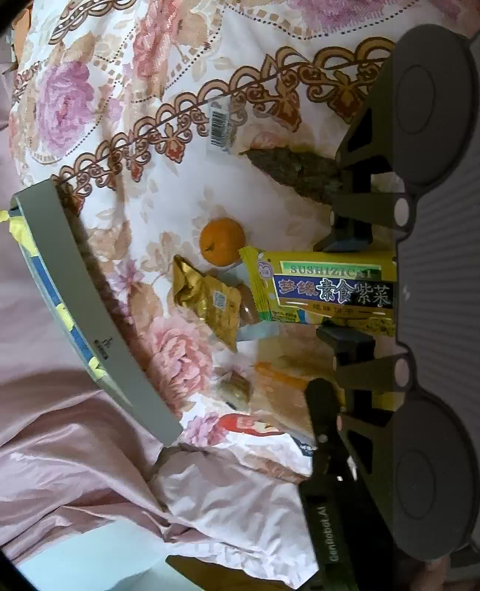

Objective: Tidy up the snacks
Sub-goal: 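Grasp the wrapped bread loaf with the left tool while the right tool grasps the yellow candy bar, then carry the bread loaf and candy bar into the grey tray with both tools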

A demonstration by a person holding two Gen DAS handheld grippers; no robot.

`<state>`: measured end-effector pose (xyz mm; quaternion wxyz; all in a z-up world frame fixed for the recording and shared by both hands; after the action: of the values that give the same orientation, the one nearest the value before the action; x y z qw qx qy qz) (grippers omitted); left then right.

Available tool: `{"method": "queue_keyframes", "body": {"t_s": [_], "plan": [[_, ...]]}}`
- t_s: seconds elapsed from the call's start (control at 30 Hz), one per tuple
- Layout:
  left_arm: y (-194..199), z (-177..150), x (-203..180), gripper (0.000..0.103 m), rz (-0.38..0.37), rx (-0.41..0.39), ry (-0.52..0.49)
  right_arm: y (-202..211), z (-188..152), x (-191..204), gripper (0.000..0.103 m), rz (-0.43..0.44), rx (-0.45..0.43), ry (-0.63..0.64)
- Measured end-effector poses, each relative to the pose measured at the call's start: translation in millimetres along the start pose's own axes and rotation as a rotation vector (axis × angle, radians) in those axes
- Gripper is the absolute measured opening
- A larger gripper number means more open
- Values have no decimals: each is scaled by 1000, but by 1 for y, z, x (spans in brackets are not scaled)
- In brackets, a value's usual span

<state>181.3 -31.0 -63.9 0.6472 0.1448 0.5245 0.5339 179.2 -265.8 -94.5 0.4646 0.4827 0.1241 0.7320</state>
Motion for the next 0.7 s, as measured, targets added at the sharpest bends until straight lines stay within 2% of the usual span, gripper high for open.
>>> {"method": "queue_keyframes", "body": {"t_s": [0.23, 0.5, 0.7], "plan": [[12, -5, -2, 55, -15, 6, 39, 12, 5, -9, 44, 80, -35, -91], [19, -10, -18, 53, -109, 40, 77, 34, 17, -28, 44, 169, -114, -197], [25, -1, -37, 53, -158, 8, 53, 51, 31, -32, 44, 198, -186, -198]]}}
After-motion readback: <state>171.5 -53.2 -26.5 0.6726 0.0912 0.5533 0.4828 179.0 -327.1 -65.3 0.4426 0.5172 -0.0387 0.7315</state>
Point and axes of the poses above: each gripper's, at about its wrist camera, not at the fingertips, and y roughly against the way its jaws point, x to its left, z to its top, the point moved 4 cm from there along -y, roughly the way its jaws point, and after that the axes turned 3 degrees about z, right-handed, at the moved point
